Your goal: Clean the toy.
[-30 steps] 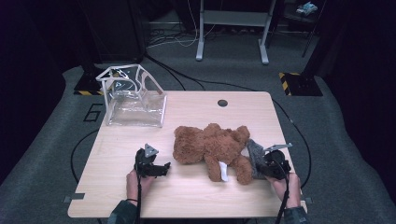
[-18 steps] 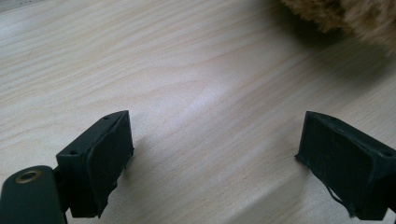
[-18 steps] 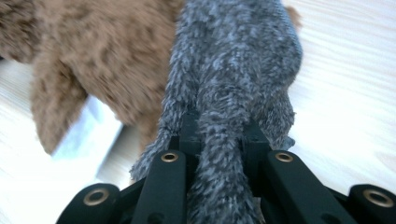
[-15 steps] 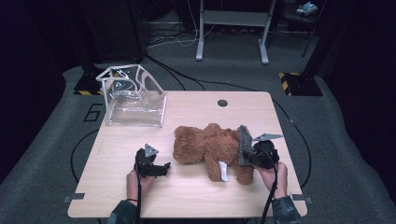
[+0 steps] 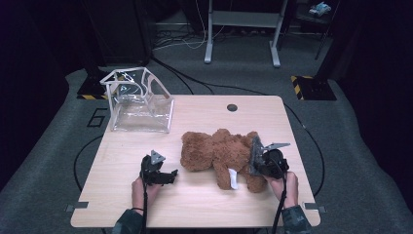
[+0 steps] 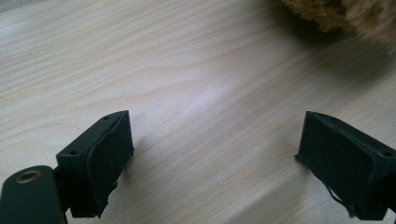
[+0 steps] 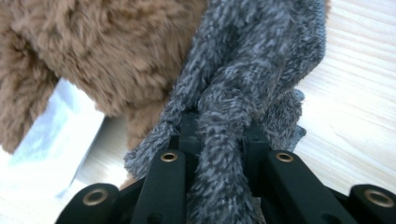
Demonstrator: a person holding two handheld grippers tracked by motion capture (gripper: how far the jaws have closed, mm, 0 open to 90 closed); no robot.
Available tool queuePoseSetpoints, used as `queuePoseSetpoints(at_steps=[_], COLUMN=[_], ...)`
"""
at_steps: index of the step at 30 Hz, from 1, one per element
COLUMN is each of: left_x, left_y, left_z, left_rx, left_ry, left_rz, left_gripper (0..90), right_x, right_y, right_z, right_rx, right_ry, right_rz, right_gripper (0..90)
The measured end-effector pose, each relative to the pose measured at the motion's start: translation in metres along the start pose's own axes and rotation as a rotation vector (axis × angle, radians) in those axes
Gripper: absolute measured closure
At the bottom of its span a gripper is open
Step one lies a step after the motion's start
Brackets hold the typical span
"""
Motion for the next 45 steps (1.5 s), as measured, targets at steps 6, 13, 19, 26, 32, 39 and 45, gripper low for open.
queuePoseSetpoints(at_steps=[6,13,19,26,32,39,45], left_x=[0.0,0.0,0.0,0.0,0.0,0.0,0.0], left_y=[0.0,0.0,0.0,0.0,0.0,0.0,0.0], left_z=[0.0,0.0,0.0,0.0,0.0,0.0,0.0], left_rx=[0.0,0.001,0.0,0.0,0.0,0.0,0.0], left_ry=[0.0,0.001,0.0,0.0,0.0,0.0,0.001], left_rz=[0.0,-0.001,0.0,-0.001,0.001,0.0,-0.001], left_gripper=[9.7,9.7,9.7,9.7,9.7,9.7,9.8], right_x=[-0.005,-0.008,-0.006,-0.029,-0.038,-0.006,-0.004], right_y=[-0.006,-0.012,-0.02,-0.015,0.016,0.036,0.031], right_z=[-0.012,-0.029,-0.043,-0.042,-0.017,0.003,-0.009], right_rx=[0.019,0.051,0.077,0.071,-0.018,-0.077,-0.071], right_ry=[0.002,0.013,0.043,-0.036,-0.11,-0.064,-0.028], right_rz=[0.001,-0.003,-0.022,-0.042,-0.014,0.002,0.007], right_gripper=[76.4,76.6,76.6,76.6,76.4,76.1,76.3])
Point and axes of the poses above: each handheld gripper's, and its own axes: x roughly forward along the jaws, z roughly out of its top, y roughly to its left, the point moved 1 cm from there along x, roughly forward along the jaws, and after that the axes turned 10 degrees about y, right-handed, at the moved point
